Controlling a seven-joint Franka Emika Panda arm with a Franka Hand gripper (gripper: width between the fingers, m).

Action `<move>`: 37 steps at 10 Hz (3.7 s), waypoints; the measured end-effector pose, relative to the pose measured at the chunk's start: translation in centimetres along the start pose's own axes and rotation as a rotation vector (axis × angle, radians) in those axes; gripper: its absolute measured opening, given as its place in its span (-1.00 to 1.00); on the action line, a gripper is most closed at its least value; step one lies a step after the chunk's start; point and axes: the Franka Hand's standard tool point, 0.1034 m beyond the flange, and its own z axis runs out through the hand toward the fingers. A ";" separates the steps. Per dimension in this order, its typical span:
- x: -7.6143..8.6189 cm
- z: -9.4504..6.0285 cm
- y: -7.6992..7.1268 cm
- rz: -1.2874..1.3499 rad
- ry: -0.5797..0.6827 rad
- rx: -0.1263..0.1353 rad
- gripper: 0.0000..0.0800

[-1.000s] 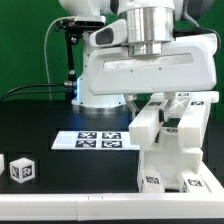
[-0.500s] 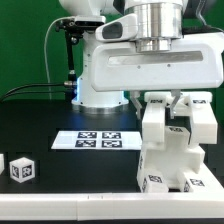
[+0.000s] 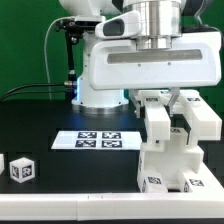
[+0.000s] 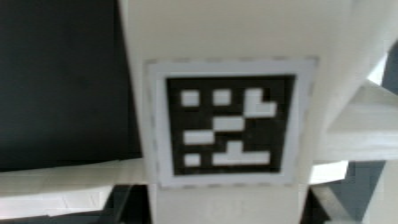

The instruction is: Assemble chair

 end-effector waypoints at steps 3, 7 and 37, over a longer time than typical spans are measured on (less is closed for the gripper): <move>0.0 0.0 0.0 -0.071 0.001 -0.010 -0.29; 0.3 -0.2 -0.3 -0.168 0.040 -0.032 -0.29; 0.3 -0.1 1.7 -0.111 0.138 -0.022 -0.29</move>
Offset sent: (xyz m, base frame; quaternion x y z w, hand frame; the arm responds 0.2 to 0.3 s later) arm 0.0018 -0.0127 0.0078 -0.0549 0.0310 -0.2067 0.9764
